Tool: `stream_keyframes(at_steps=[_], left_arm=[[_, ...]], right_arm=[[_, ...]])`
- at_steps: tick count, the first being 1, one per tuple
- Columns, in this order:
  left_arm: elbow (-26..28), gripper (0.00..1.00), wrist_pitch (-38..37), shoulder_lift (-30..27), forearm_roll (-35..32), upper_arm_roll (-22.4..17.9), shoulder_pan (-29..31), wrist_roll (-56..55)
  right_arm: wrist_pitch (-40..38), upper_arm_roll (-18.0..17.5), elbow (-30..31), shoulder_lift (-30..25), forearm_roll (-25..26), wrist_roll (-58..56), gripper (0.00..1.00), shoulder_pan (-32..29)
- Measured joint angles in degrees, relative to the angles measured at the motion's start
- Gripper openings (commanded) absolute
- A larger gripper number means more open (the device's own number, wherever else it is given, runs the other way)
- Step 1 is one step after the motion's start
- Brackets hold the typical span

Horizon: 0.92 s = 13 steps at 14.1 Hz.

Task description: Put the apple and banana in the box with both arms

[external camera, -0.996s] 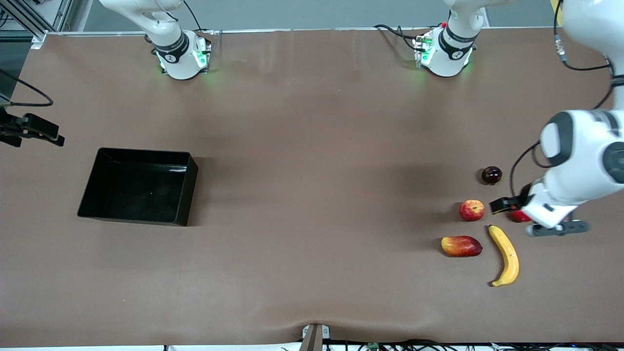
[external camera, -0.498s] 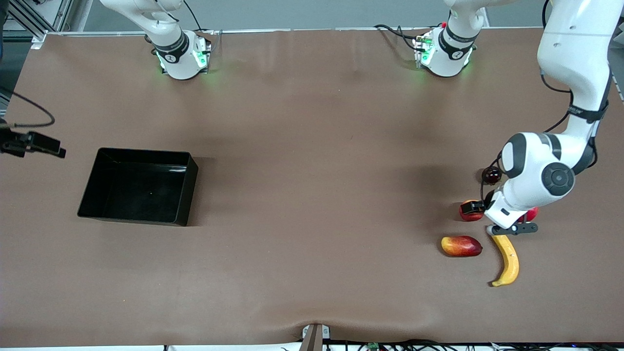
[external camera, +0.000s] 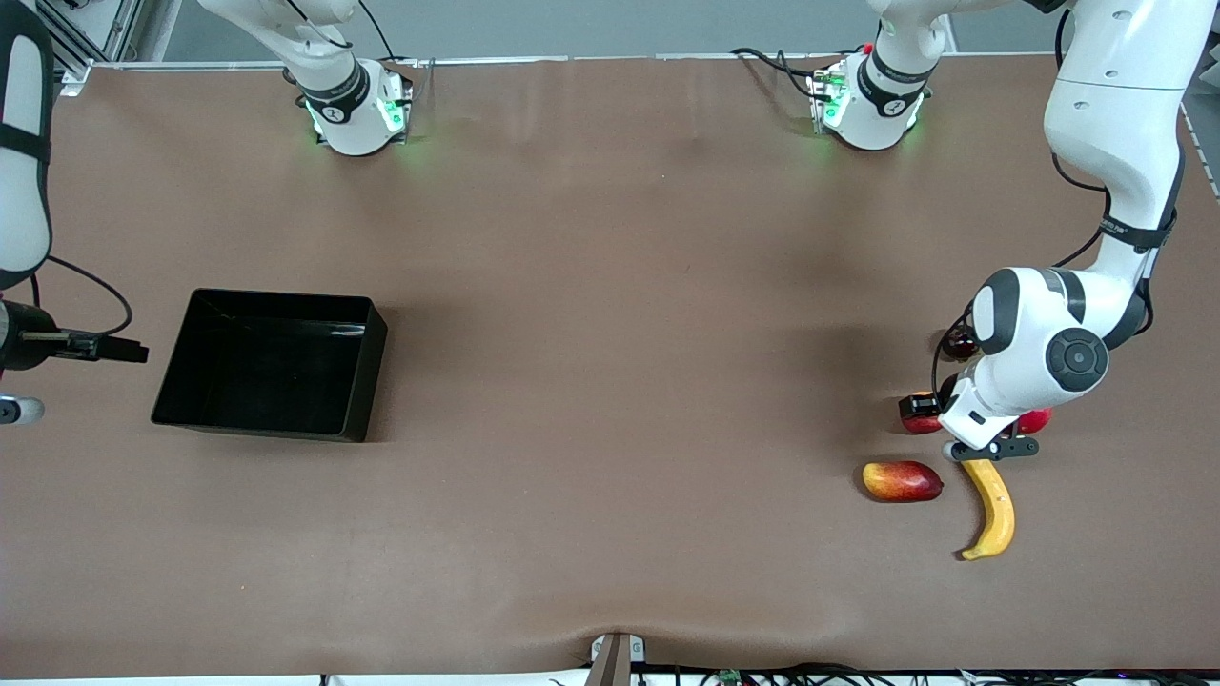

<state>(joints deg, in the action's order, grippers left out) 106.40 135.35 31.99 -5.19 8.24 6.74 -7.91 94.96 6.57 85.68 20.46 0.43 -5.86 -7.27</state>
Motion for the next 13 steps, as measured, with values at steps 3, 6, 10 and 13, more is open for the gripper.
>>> stream_keyframes(at_steps=[3, 6, 10, 13], left_arm=[[-1.4, 0.00, -0.4, -2.2, 0.0, 1.1, 0.2, 0.0], [-2.8, 0.00, -5.7, -8.4, 0.0, 2.3, 0.2, -0.6], [-6.1, 0.00, -13.4, -14.0, 0.0, 4.2, 0.1, -1.9], [-8.5, 0.00, -15.3, -13.8, 0.0, 5.6, 0.0, -3.9]], right_arm=[[0.4, 0.0, 0.8, 1.8, -0.4, -1.8, 1.00, -3.3], [3.8, 0.0, 4.6, 3.0, -1.5, -3.0, 1.00, -4.0], [12.6, 0.0, 11.6, 3.4, -2.3, -8.8, 0.97, -5.4], [22.6, 0.0, 18.7, 3.9, -2.9, -14.0, 0.44, -8.1]])
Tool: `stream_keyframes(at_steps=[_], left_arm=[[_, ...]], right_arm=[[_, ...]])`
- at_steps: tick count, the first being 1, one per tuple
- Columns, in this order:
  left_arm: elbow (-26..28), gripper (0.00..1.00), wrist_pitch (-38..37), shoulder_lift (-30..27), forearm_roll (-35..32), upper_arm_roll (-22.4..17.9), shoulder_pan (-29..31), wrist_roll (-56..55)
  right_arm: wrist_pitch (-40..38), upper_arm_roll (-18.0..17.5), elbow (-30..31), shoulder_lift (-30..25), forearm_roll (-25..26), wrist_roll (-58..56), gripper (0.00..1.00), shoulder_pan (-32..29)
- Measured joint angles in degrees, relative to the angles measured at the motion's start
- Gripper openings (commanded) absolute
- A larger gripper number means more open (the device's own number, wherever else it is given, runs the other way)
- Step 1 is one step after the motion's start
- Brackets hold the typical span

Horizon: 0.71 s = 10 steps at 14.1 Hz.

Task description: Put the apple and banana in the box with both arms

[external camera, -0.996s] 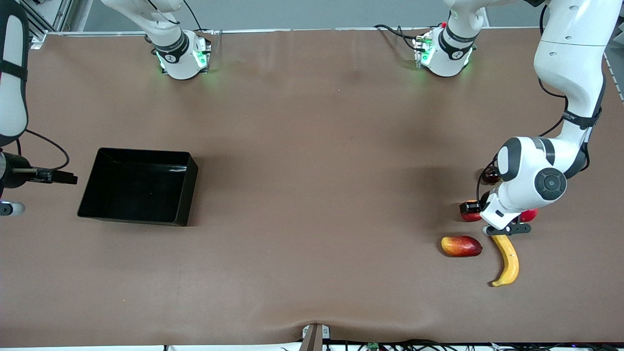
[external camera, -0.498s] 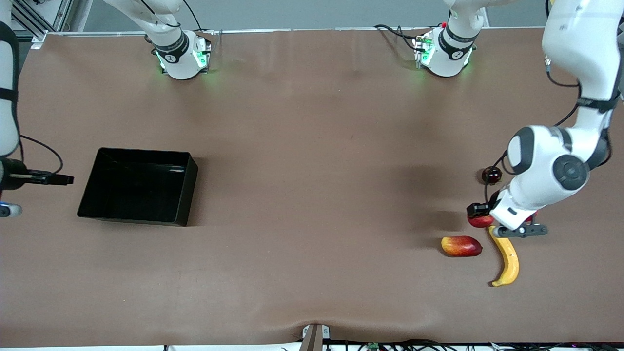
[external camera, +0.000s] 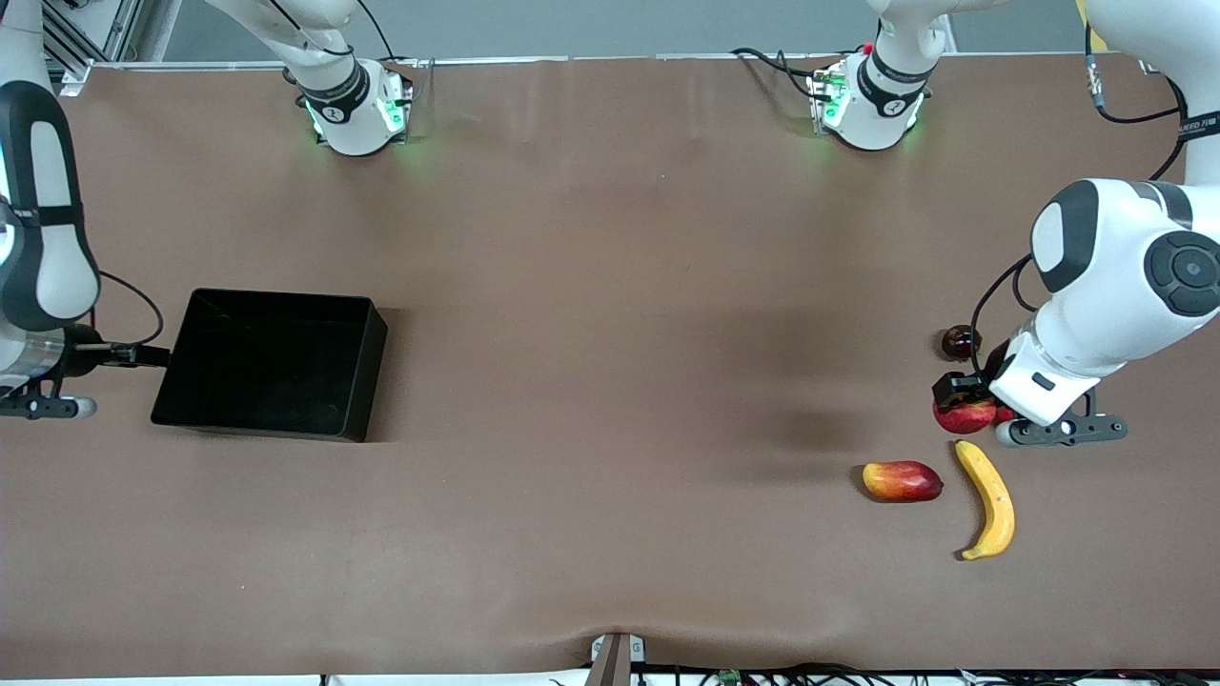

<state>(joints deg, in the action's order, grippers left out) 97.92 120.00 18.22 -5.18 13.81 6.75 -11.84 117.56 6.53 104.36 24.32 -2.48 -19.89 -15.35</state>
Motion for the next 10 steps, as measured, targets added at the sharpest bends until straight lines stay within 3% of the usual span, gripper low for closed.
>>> stream_keyframes(at_steps=[2, 3, 4, 10], left_arm=[[-0.1, 0.00, -0.5, 0.3, 0.0, 0.8, 0.0, -0.7], [-0.1, 0.00, -0.9, 0.3, 0.0, 1.3, 0.0, -0.9], [-0.2, 0.00, -1.1, 0.3, 0.0, 1.6, 0.0, -1.2], [-0.6, 0.00, -1.9, 0.5, 0.0, 1.7, 0.1, -1.7]], right_arm=[[2.3, 0.0, 3.8, 0.2, -2.0, -1.4, 0.13, -1.0], [2.9, -0.1, 5.1, 0.2, -2.9, -1.5, 0.04, -1.0], [3.6, -0.2, 6.1, 0.2, -3.4, -1.6, 0.00, -1.0], [3.0, -0.6, 6.6, 0.2, -3.7, -1.9, 0.00, -1.0]])
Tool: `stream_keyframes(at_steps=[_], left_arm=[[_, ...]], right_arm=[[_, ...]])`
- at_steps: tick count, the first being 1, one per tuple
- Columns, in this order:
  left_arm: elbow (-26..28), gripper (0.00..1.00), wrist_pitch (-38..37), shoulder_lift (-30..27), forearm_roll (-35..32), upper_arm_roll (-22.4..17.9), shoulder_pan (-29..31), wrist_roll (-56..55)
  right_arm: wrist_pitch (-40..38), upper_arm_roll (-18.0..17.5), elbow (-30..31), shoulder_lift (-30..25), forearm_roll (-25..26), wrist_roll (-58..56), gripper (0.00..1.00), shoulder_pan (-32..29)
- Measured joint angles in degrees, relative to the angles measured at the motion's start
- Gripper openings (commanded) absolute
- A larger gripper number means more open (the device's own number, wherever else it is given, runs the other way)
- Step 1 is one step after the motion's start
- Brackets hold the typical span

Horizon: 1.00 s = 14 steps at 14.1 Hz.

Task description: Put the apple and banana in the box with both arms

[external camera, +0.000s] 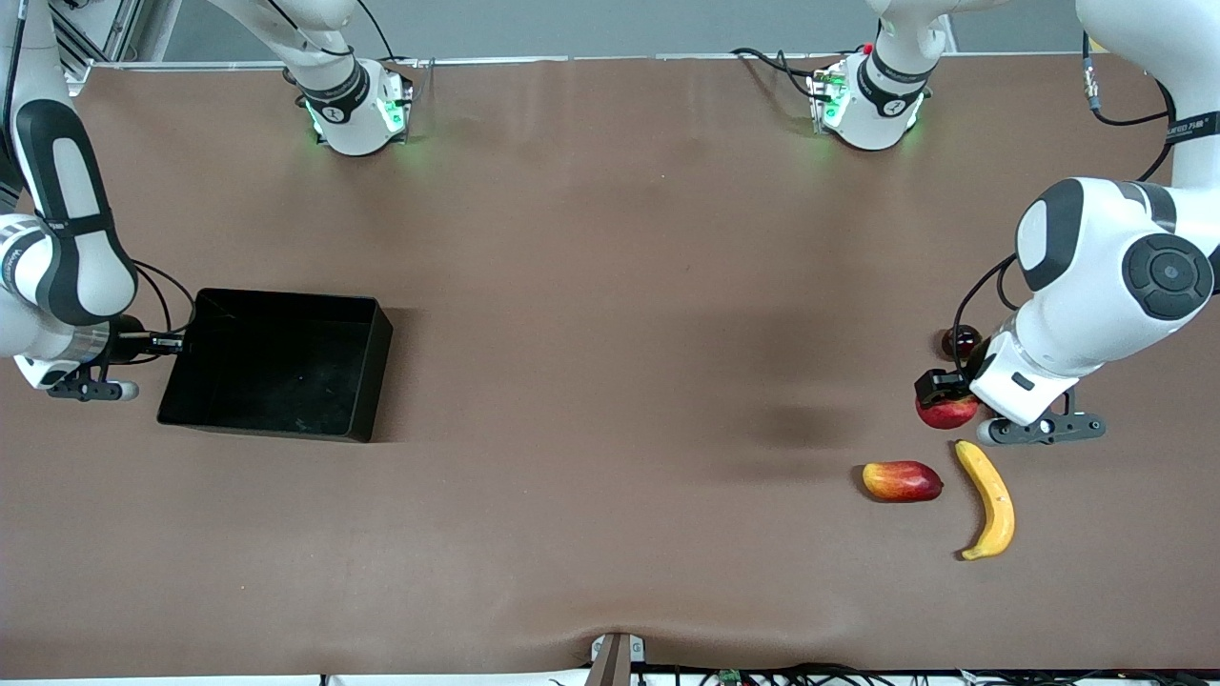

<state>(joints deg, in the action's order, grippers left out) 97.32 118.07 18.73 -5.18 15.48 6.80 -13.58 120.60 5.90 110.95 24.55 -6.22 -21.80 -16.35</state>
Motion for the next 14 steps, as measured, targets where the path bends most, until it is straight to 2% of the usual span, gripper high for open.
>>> stream_keyframes(at_steps=[5, 8, 14], left_arm=[[-0.1, 0.00, -1.0, 0.1, 0.0, 0.0, 0.3, 0.0], [-0.3, 0.00, -2.1, 0.1, 0.0, 0.0, 0.3, 0.0], [-1.5, 0.00, -3.9, 0.1, 0.0, 0.0, 0.3, 0.0]], right_arm=[[-17.7, -0.5, -9.3, -0.4, -0.2, -3.6, 0.00, 0.2], [-25.2, -1.2, -14.7, -0.6, -0.8, -3.9, 0.00, 2.0], [-28.9, -1.6, -16.0, -0.6, -5.9, -3.5, 0.00, 10.1]])
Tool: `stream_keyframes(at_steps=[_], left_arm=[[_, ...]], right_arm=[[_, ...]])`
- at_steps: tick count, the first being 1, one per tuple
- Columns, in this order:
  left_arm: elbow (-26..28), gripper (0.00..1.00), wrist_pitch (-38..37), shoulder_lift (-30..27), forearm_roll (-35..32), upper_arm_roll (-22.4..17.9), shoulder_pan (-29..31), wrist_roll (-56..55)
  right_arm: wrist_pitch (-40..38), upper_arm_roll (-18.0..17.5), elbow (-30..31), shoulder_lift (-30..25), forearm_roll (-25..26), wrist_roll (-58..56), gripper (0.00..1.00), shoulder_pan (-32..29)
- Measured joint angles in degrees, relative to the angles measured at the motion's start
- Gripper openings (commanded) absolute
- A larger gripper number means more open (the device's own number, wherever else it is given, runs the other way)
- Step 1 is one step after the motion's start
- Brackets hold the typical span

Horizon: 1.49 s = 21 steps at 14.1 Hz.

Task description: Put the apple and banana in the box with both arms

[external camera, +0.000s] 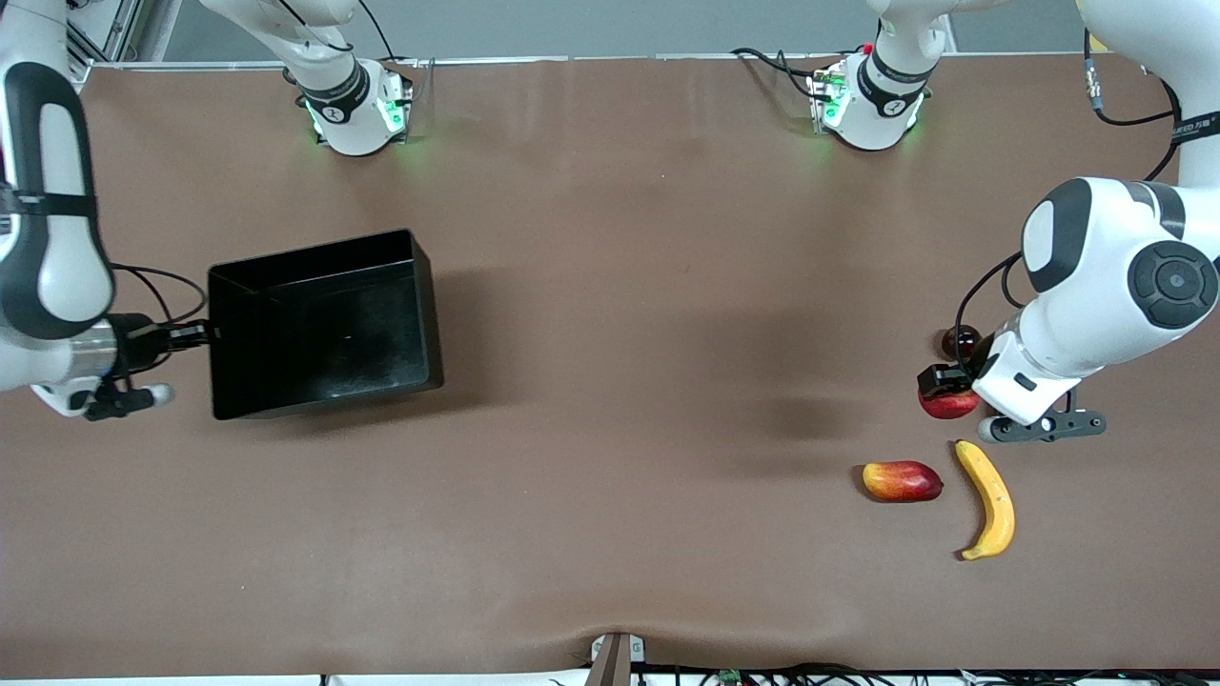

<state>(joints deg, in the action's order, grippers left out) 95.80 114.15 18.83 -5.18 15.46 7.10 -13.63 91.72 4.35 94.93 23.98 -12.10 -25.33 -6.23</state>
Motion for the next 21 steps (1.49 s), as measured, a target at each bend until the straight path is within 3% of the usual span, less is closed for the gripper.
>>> stream_keyframes(at_steps=[6, 12, 17, 21], left_arm=[[-1.9, 0.00, -0.8, 0.0, 0.0, 0.0, 0.1, 0.0], [-1.7, 0.00, -1.1, 0.1, 0.0, 0.1, -0.3, 0.0], [-2.4, 0.00, -1.1, 0.7, 0.0, 0.7, -0.8, -3.4], [-3.6, 0.00, -1.1, 1.1, 0.0, 1.5, -5.2, -12.1]], right_arm=[[1.8, -0.2, 0.0, 0.0, -7.2, 14.2, 0.00, 13.3], [15.0, -0.2, 0.4, 2.1, -10.5, 30.1, 0.00, 28.0], [24.7, -0.2, 0.6, 8.9, -13.7, 31.4, 0.00, 33.8], [26.5, -0.1, 0.5, 10.9, -14.1, 31.8, 0.00, 35.2]])
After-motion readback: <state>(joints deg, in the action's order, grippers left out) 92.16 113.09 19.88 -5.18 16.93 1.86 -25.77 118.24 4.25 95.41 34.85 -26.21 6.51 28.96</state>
